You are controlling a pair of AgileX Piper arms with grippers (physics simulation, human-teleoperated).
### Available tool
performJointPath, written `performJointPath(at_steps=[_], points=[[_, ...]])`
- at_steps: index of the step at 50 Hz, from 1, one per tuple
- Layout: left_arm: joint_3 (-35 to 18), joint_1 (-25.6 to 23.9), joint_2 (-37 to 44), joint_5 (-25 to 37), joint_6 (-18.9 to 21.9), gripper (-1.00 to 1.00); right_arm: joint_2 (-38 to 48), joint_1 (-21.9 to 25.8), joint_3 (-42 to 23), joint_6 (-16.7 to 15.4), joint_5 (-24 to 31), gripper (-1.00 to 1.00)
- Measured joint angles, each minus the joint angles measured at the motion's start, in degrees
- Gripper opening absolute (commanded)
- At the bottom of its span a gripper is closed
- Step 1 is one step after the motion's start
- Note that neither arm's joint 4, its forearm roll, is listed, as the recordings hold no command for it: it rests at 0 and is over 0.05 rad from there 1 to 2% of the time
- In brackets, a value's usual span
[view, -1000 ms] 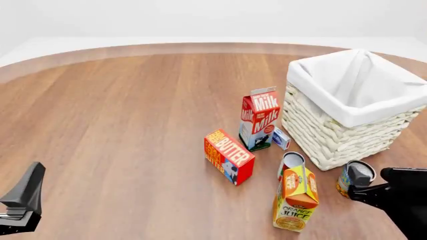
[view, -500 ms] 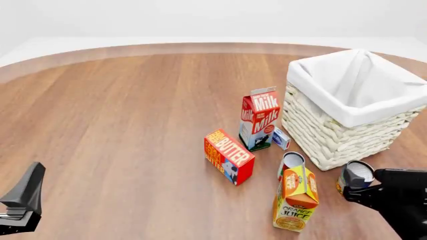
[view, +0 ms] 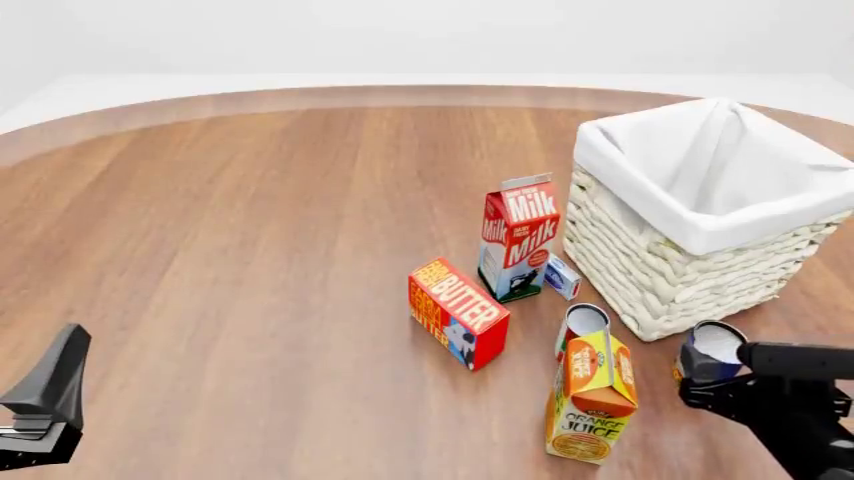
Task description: Pick up the alphabet soup, and put it in the basket.
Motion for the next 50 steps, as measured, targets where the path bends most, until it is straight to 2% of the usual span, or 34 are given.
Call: performJointPath(at_steps=[50], points=[[0.0, 0.0, 0.0, 0.0, 0.0, 1.00, 10.9, -0.9, 0.0, -0.3, -8.7, 1.00]])
